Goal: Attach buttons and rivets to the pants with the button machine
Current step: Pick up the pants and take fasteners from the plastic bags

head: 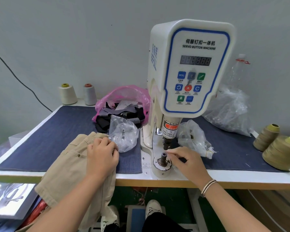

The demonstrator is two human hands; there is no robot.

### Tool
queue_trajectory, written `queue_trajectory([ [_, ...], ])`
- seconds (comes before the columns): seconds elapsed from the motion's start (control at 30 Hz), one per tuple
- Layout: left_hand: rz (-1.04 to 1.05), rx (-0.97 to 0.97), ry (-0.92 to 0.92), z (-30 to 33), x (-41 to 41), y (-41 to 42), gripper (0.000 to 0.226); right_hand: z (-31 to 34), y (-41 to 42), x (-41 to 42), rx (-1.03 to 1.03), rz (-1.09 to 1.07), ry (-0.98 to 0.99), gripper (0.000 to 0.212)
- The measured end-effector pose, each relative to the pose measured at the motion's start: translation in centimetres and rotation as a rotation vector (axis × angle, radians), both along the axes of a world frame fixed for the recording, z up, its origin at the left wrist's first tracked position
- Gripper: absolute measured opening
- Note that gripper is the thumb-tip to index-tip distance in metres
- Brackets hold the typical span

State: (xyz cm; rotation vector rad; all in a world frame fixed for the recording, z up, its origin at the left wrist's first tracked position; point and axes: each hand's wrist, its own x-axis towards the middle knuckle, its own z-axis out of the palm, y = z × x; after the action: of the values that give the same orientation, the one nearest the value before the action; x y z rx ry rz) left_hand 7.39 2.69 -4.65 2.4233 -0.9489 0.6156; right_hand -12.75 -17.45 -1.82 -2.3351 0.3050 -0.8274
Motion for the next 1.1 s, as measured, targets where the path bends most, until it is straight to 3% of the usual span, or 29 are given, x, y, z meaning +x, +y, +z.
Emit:
queue_trajectory([
  [0.13,-0.045,-0.084,0.131,1.3,0.9,-0.3,0.012,-0.7,-2.4,0.4,0.237,-0.183,-0.042,0.029],
  [0.23,-0.085,-0.176,0.209,3.5,2.4,-1.5,0.011,-2.2,-3.7,0.7,0.144,-0.223,0.172,0.018],
  [0.37,-0.111,-0.189,0.127,6.4,5.6,-4.2,0.013,-2.9,-4.1,1.1,0.182,-0.229,0.181,0.019],
  [0.67,0.011,0.314,0.220,7.9,13.3,-12.7,0.044,-3.3,-4.7,1.3,0.200,-0.251,0.176,0.026],
  [0.77,0.020,0.469,0.268,6.9,14.3,-14.2,0.039,-3.5,-4.9,1.5,0.178,-0.253,0.192,0.029],
  [0.9,-0.002,0.454,0.353,5.5,15.0,-15.3,0.030,-3.8,-5.1,1.7,0.147,-0.261,0.180,0.033],
  [1.0,0.064,0.368,0.297,5.2,15.3,-15.5,0.026,-3.7,-5.1,1.7,0.158,-0.260,0.187,0.030],
  [1.1,0.084,0.408,0.219,5.2,15.2,-15.2,0.025,-3.7,-5.0,1.7,0.172,-0.268,0.183,0.031],
])
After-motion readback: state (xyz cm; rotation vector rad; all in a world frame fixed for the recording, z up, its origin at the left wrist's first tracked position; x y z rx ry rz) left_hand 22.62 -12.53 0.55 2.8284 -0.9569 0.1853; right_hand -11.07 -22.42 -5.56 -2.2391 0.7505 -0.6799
